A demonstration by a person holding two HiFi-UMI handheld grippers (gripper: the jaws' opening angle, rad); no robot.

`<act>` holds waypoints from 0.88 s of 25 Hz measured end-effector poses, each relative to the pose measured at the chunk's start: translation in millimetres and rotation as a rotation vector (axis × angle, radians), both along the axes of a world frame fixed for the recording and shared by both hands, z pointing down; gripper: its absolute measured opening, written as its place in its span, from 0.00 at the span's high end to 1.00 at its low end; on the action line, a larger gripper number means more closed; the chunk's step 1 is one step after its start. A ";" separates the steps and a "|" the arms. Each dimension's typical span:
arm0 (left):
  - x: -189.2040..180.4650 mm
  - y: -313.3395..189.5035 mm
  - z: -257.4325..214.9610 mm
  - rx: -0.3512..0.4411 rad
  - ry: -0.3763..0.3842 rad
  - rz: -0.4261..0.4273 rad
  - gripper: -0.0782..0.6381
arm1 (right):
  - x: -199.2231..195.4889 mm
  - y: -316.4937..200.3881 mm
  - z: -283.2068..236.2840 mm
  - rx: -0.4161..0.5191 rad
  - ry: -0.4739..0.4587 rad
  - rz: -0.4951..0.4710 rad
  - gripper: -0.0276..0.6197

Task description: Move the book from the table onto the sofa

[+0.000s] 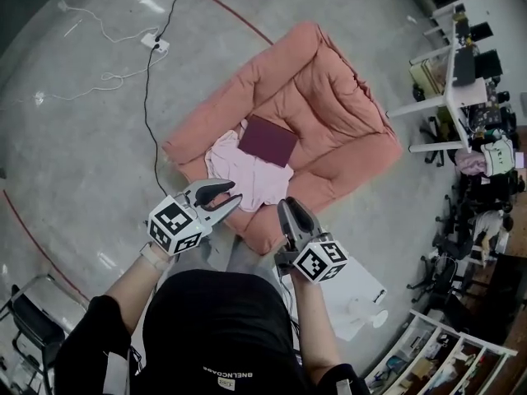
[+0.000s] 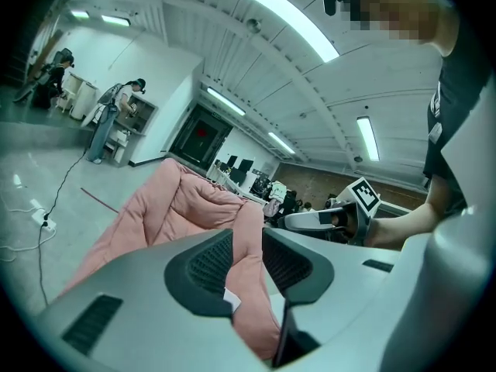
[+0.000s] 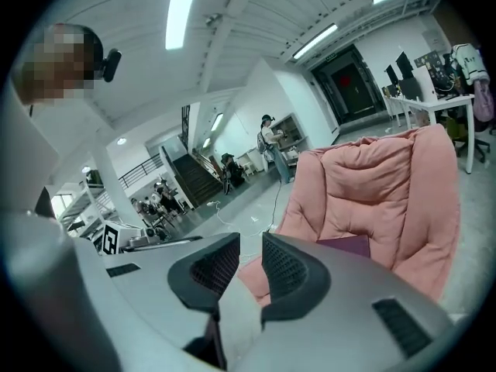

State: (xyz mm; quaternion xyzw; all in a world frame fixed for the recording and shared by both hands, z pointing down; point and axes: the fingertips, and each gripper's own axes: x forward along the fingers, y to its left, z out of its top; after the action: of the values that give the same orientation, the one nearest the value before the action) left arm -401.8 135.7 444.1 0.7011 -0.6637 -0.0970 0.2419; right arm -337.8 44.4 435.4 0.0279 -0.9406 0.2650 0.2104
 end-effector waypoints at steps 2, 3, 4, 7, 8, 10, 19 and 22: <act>3.7 5.0 -5.0 -0.005 -0.008 0.011 0.73 | 3.0 6.9 -11.2 0.003 -0.034 0.010 0.80; 6.3 6.8 -6.4 -0.009 -0.007 0.017 0.74 | 5.2 9.5 -16.3 0.006 -0.053 0.015 0.80; 9.4 8.4 -7.5 -0.013 -0.006 0.024 0.76 | 7.6 11.8 -20.5 0.009 -0.072 0.020 0.80; 19.0 14.5 -13.4 -0.014 -0.007 0.036 0.79 | 14.3 17.9 -29.9 0.019 -0.117 0.033 0.82; 21.9 15.6 -17.4 -0.012 -0.009 0.037 0.80 | 16.2 18.5 -33.4 0.019 -0.127 0.036 0.82; 27.5 14.9 -27.9 -0.007 -0.015 0.033 0.81 | 20.9 16.9 -42.1 0.018 -0.144 0.039 0.83; 61.6 -1.2 -68.6 0.003 -0.033 -0.012 0.83 | 61.8 3.3 -76.4 0.060 -0.218 0.022 0.85; 75.3 -9.5 -77.6 -0.012 -0.044 -0.015 0.84 | 77.4 -7.8 -89.1 0.070 -0.232 0.029 0.85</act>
State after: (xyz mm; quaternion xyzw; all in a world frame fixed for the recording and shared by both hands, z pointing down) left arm -326.5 126.1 366.4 0.6966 -0.6746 -0.0793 0.2308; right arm -260.4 36.6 346.3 0.0181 -0.9668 0.2365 0.0952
